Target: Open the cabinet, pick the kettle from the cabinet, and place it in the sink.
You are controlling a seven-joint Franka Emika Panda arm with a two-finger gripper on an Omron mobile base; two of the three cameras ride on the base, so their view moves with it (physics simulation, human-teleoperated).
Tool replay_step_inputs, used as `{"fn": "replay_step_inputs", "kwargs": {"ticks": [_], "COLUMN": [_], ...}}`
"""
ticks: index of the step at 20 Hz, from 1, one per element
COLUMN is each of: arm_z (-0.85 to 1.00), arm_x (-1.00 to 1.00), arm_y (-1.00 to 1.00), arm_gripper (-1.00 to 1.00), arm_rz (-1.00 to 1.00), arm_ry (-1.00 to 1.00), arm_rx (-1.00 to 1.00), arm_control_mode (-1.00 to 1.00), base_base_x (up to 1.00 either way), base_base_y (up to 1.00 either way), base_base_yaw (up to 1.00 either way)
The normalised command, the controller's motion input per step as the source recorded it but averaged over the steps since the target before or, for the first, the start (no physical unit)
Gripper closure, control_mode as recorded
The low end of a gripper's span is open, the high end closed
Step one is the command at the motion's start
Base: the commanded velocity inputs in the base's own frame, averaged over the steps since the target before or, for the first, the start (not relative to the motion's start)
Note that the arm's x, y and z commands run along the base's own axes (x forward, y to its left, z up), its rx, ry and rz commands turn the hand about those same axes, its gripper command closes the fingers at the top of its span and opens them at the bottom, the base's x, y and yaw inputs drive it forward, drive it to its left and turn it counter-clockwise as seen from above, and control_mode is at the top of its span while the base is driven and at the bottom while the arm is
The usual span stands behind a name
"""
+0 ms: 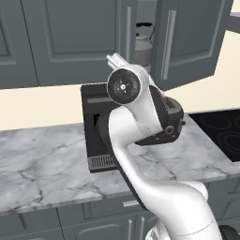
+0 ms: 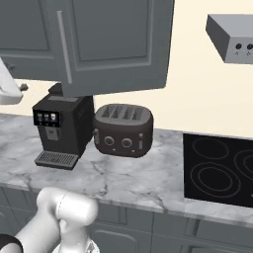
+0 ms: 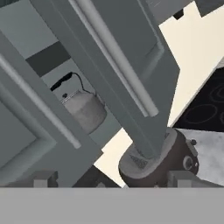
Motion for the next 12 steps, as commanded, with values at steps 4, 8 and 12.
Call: {"fn": "replay_step_inputs", "kwargs": {"ticks": [4, 8, 12], "arm_z": [-0.09, -0.04, -0.06], "arm_x": [0.21, 0.16, 0.18], "arm_y": [0.00, -0.05, -0.06], "arm_gripper": [-1.00, -1.00, -1.00], "arm_rz": [-0.22, -0.15, -0.22], "arm_ry": [-0.18, -0.24, -0.15], "arm_rx": [0.14, 0.09, 0.13], "arm_control_mode": [-1.00, -1.00, -1.00], "base_base_x": [0.00, 0.00, 0.00], "base_base_y": [0.00, 0.00, 0.00], "base_base_yaw": [0.00, 0.00, 0.00]}}
